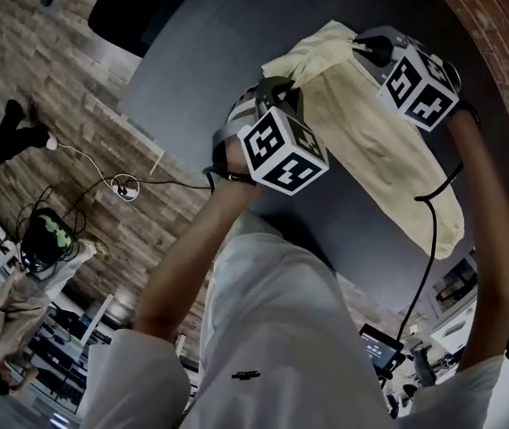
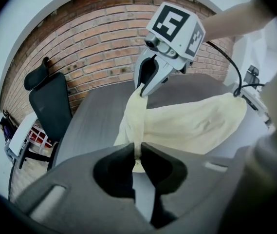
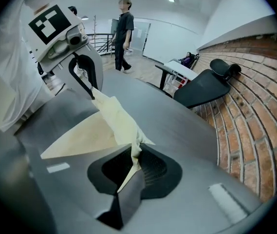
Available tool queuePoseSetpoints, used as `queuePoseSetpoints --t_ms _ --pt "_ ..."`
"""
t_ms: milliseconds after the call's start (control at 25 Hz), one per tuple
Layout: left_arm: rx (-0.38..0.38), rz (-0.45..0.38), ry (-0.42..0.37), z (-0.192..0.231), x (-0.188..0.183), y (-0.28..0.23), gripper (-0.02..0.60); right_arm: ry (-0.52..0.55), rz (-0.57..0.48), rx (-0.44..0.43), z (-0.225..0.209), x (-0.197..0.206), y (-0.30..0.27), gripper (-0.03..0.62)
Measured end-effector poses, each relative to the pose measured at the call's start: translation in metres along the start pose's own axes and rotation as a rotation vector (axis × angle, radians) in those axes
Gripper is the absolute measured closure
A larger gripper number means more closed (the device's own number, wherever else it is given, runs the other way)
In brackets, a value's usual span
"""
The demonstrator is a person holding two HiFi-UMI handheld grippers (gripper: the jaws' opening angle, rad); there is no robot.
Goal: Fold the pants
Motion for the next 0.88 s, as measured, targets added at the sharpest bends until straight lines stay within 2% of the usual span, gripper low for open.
queuePoseSetpoints --t_ms 240,320,400,520,640,880 --pt "0.068 0.036 -0.022 -0.078 -0.005 -0.016 0.543 -0.025 0.053 -0.012 0.038 0.065 0.010 0.540" --pt "0.093 0.045 -0.023 -0.101 -0.006 -0.022 0.538 -0.056 0.072 -0.026 0.049 0.087 0.010 0.514" --pt "0.138 0.055 -0.016 -0.123 -0.006 -0.026 0.515 -0.096 0.083 -0.055 0.060 0.103 0.011 0.462" --pt "0.197 0.054 -0.004 -0.148 -0.009 -0.028 0.445 -0.132 0.079 -0.078 0.073 0.116 0.016 0.437" --pt "0.201 0.045 0.009 -0.150 -0.015 -0.025 0.445 -0.140 0.068 -0.083 0.073 0.115 0.020 0.437" --pt "0.179 0.012 0.060 -0.118 -0.026 -0.018 0.445 -0.138 0.029 -0.091 0.056 0.092 0.011 0.428"
Point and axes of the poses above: the fingertips, and each gripper's own axes: y backward along the fingers, z to its left, x out of its underside, the point moved 1 cm from there along y, backward along the fingers, and after that the axes turned 3 degrees about -x, right-handed, at the moved point
